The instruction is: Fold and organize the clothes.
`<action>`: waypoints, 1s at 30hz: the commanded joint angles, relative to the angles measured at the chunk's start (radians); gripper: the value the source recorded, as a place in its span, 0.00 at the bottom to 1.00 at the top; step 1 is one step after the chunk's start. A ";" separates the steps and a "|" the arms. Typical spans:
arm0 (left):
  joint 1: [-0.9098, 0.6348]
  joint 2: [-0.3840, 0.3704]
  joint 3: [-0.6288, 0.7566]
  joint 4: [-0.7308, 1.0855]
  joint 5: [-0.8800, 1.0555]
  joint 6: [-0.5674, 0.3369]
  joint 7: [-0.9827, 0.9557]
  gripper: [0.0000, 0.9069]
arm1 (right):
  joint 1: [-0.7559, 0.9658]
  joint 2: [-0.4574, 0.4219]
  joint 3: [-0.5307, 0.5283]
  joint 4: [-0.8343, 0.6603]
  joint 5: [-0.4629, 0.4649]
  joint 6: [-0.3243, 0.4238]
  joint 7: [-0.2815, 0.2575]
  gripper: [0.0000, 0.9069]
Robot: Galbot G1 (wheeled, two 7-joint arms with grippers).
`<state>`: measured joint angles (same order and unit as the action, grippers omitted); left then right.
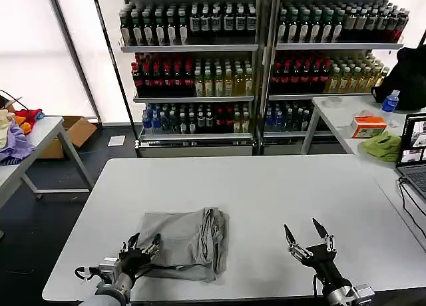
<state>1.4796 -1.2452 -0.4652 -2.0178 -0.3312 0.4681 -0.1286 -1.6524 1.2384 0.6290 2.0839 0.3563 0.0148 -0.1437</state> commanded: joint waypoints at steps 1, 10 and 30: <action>0.005 -0.039 0.003 0.055 0.081 -0.031 0.002 0.01 | 0.004 0.000 -0.022 0.006 -0.015 0.004 0.015 1.00; 0.013 -0.053 -0.026 0.011 0.045 -0.074 0.006 0.01 | 0.000 0.002 -0.008 0.014 -0.003 0.002 0.012 1.00; 0.053 0.288 -0.669 0.072 -0.304 -0.042 0.160 0.01 | 0.003 -0.022 0.007 0.018 0.052 0.002 0.007 1.00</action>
<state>1.5268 -1.2441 -0.7359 -2.0500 -0.4671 0.4080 -0.0628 -1.6513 1.2191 0.6362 2.1025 0.3940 0.0155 -0.1374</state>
